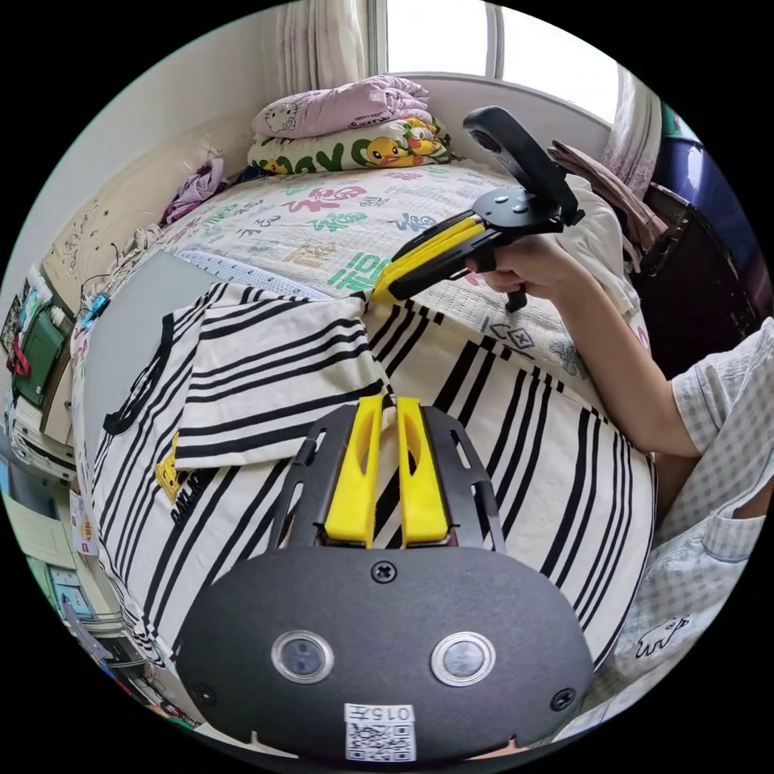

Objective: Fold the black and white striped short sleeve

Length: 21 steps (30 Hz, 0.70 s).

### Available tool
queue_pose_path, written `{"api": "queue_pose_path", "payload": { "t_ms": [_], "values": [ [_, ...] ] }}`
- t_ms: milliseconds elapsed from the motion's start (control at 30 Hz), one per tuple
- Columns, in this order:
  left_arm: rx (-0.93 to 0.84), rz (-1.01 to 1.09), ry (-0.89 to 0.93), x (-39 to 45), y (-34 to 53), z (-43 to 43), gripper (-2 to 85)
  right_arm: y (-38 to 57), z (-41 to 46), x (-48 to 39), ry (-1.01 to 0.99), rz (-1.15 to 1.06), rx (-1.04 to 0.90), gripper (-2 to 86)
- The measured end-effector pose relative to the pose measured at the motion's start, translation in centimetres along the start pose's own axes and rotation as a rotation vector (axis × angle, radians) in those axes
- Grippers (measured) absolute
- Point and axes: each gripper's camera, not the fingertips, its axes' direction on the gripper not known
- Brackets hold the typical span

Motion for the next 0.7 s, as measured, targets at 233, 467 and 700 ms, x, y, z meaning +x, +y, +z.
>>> {"api": "queue_pose_path", "payload": {
  "t_ms": [233, 467, 700],
  "values": [
    [0.007, 0.044, -0.053, 1.5, 1.3, -1.6, 1.2, 0.9, 3.8, 2.7, 0.024, -0.007, -0.077, -0.9],
    [0.002, 0.006, -0.029, 1.2, 3.1, -2.1, 4.9, 3.8, 6.3, 6.6, -0.002, 0.02, -0.058, -1.0],
    [0.109, -0.229, -0.062, -5.5, 6.9, -6.2, 6.7, 7.3, 10.2, 9.6, 0.0, 0.028, -0.084, -1.0]
  ]
}}
